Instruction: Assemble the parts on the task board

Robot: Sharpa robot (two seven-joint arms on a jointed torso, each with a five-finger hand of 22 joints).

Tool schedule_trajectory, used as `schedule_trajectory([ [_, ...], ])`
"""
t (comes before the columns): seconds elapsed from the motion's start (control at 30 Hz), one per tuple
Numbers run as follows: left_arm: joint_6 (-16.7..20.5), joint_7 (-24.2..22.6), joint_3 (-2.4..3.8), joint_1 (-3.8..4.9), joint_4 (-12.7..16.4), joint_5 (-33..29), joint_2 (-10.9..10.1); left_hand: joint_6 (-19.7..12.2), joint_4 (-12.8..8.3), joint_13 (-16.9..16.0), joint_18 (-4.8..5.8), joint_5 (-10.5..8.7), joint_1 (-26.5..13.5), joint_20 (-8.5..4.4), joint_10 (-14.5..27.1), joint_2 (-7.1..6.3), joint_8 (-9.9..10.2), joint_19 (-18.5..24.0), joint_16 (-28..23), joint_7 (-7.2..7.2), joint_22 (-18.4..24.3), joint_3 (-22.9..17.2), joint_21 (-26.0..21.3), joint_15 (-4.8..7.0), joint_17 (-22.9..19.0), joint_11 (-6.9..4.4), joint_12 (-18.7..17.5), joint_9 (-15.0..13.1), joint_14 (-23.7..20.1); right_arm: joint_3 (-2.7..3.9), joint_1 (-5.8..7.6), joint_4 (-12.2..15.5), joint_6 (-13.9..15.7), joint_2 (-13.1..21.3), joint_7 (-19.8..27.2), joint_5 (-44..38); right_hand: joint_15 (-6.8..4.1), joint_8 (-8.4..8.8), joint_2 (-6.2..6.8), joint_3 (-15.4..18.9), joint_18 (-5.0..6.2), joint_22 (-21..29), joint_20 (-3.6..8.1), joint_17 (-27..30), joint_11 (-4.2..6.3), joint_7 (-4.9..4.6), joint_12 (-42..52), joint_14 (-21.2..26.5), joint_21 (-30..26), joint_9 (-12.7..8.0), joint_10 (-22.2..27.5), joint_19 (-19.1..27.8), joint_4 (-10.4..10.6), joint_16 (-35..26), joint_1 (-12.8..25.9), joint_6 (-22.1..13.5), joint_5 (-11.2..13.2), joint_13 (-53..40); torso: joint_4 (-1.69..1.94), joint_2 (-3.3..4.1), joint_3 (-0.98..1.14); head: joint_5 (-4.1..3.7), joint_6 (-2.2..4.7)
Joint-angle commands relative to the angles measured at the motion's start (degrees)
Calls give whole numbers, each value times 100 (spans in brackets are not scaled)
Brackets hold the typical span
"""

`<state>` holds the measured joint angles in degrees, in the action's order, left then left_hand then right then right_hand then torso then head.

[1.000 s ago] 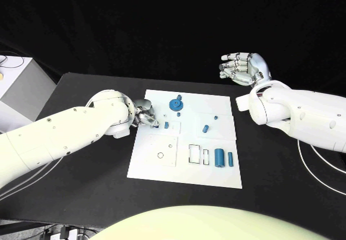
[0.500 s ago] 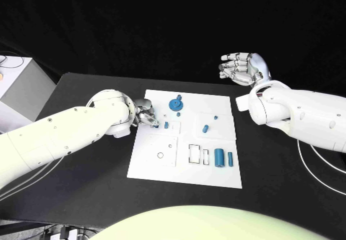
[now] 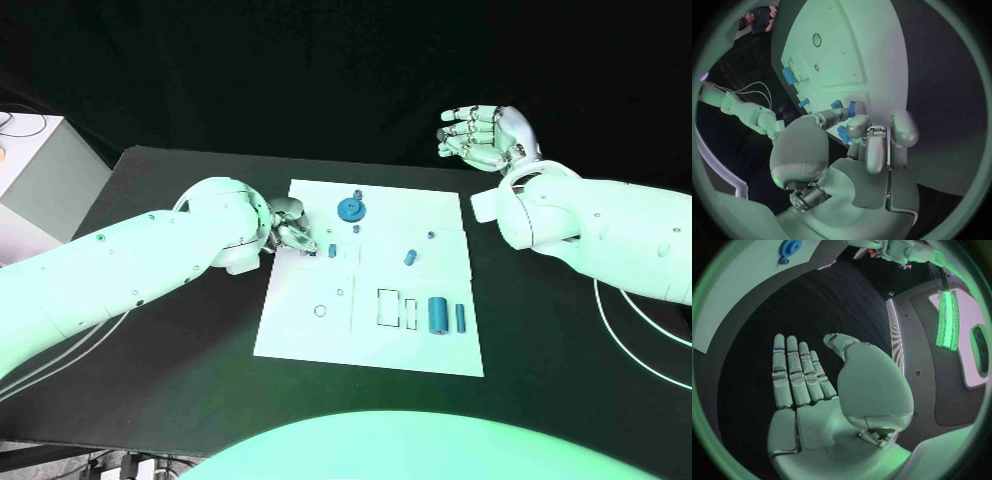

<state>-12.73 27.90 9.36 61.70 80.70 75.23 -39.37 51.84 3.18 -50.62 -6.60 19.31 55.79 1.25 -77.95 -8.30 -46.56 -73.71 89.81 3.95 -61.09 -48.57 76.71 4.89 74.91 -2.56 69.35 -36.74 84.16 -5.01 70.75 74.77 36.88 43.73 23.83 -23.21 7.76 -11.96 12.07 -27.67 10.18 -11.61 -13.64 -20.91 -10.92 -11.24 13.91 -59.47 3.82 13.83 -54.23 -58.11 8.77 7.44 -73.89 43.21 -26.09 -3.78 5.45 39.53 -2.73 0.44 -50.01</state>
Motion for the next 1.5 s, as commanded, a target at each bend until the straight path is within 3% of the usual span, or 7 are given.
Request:
schedule_trajectory([
  [0.03,-318,-21,-38,-45,-1,-93,48,328,-493,7,71,44,167,-5,-28,121,-33,-15,19,-282,10,-485,10,35,1509,-12,-29,7,584,1,-3,8,-91,0,37,-14,32,31,-27,27,29,5,-35,5,-38,-399,-32,-23,-2,-8,9,1,3,-40,49,50,-39,7,3,0,-2,-3,1],
  [0.33,-193,-25,-38,-45,-41,-95,79,359,-377,-10,65,10,101,-2,-47,122,-26,5,19,-288,47,-316,-17,33,1509,-12,-46,28,584,0,-11,1,-94,-7,35,-14,32,31,-27,27,29,5,-35,5,-38,-399,-32,-23,-2,-8,9,1,3,-40,49,50,-39,7,6,2,-6,-8,1],
  [0.57,-66,-36,-40,-45,-60,-15,76,380,59,-54,61,-152,-2,-7,-50,150,-4,8,19,-312,83,342,-61,41,1509,-24,-87,73,584,-2,-14,-4,-93,-7,31,-14,32,31,-27,27,29,5,-35,5,-38,-399,-32,-23,-2,-8,9,1,3,-40,49,50,-39,7,4,2,-3,-11,1],
  [0.87,-40,-33,-41,-45,-85,31,88,381,360,-80,60,-206,6,-15,-36,96,11,1,19,-321,96,839,-83,47,1509,-30,-116,102,584,-4,-16,5,-97,-6,30,-14,34,33,-31,31,29,18,-36,12,-40,-401,-32,-23,-2,-10,12,2,0,-45,53,51,-43,8,2,0,-6,-16,1],
  [1.5,-63,-19,-41,-45,-121,27,89,384,501,-101,59,-211,24,-19,-35,31,20,-1,19,-326,103,1066,-92,50,1509,-34,-124,118,584,-6,-19,5,-100,-2,29,-14,34,33,-31,31,29,18,-36,12,-40,-401,-32,-23,-2,-10,12,2,0,-45,53,51,-43,8,5,-1,-7,-17,1],
])
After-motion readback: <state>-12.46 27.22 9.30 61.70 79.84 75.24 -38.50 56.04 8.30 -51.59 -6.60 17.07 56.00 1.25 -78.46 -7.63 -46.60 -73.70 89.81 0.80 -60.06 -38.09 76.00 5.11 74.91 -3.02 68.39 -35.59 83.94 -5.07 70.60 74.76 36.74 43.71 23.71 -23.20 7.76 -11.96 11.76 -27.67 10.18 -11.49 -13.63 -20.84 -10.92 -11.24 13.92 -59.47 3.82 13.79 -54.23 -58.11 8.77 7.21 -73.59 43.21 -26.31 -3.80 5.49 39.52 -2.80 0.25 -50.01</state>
